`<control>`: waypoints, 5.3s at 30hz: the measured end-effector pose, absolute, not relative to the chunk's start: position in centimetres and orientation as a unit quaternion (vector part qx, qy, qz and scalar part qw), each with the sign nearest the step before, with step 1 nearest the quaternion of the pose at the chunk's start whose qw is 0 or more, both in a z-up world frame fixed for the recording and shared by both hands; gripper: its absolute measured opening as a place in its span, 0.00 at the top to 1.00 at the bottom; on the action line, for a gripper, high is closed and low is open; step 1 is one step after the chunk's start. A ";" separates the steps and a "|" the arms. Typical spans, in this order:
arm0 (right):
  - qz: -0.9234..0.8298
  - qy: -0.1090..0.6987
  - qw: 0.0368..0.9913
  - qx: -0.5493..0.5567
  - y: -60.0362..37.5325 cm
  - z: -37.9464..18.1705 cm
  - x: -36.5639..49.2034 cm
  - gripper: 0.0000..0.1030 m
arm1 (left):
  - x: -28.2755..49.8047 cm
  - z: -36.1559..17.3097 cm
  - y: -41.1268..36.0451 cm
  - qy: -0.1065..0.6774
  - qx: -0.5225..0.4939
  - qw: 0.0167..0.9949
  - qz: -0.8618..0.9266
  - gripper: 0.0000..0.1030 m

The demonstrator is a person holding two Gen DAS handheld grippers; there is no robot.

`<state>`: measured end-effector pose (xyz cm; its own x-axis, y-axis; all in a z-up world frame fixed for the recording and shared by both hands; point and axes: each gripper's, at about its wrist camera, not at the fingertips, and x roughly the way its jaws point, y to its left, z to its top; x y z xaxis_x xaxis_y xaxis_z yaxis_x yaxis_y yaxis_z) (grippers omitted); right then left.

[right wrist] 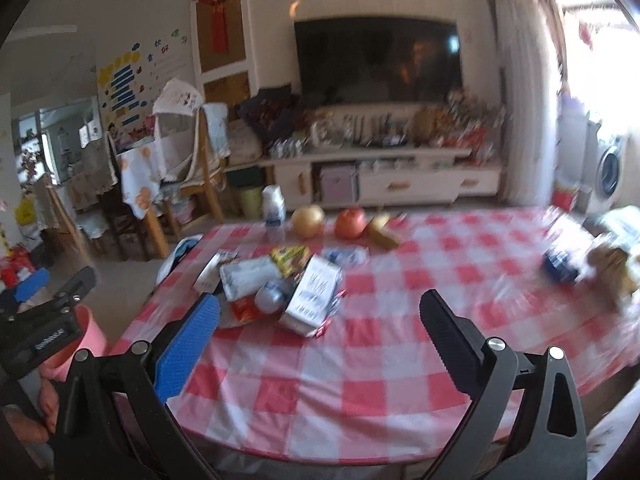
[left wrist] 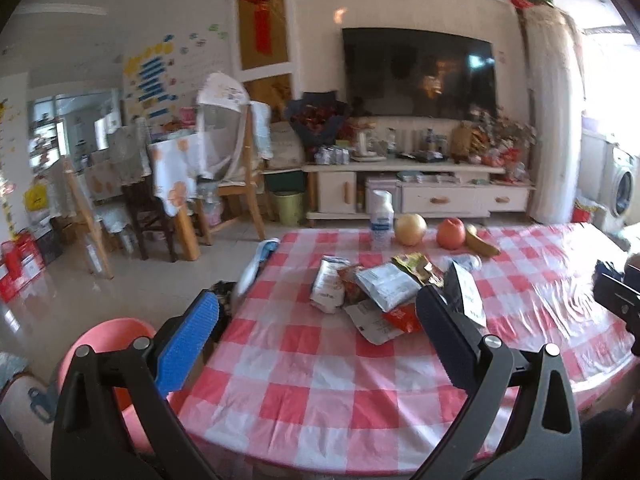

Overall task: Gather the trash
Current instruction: 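Move both tools toward the pile of trash on the checked table, then grasp the white milk carton with the right tool while the left tool grasps a white bottle, then carry the milk carton with the right tool to the pink bucket and release it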

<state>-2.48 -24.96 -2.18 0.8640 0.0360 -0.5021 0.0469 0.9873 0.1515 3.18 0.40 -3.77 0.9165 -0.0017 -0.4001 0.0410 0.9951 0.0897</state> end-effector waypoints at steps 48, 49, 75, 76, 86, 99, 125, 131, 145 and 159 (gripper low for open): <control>0.123 0.452 0.831 0.301 -30.0 -18.4 22.8 0.19 | 21.4 -16.8 -10.4 0.372 0.121 0.873 -0.293 0.23; 0.121 0.453 0.833 0.293 -29.9 -18.3 22.8 0.19 | 21.6 -17.1 -10.5 0.375 0.123 0.873 -0.286 0.23; 0.105 0.466 0.847 0.235 -29.2 -18.5 22.6 0.36 | 21.8 -18.7 -11.6 0.386 0.131 0.881 -0.241 0.56; 0.105 0.464 0.847 0.236 -29.2 -18.5 22.6 0.37 | 21.8 -18.5 -11.3 0.385 0.125 0.882 -0.241 0.56; 0.116 0.446 0.852 0.247 -29.5 -18.0 22.0 0.37 | 21.6 -16.3 -7.7 0.371 0.070 0.896 -0.233 0.56; 0.122 0.405 0.865 0.271 -28.9 -16.2 20.3 0.37 | 19.2 -13.9 -2.8 0.337 0.039 0.918 -0.204 0.56; 0.301 0.400 0.843 0.194 -6.1 -8.6 17.1 0.37 | 9.9 -6.4 15.6 0.285 -0.070 0.956 -0.017 0.56; 0.394 0.409 0.808 0.157 5.3 -6.9 17.0 0.37 | 7.0 -6.1 24.2 0.301 -0.108 0.946 0.052 0.56; 0.448 0.452 0.767 0.086 19.9 -9.9 16.7 0.35 | 6.2 -14.1 34.4 0.371 -0.141 0.905 0.153 0.56; 0.414 0.392 0.821 0.026 16.6 -9.4 15.0 0.19 | 2.5 -10.7 35.1 0.234 -0.156 0.937 0.208 0.20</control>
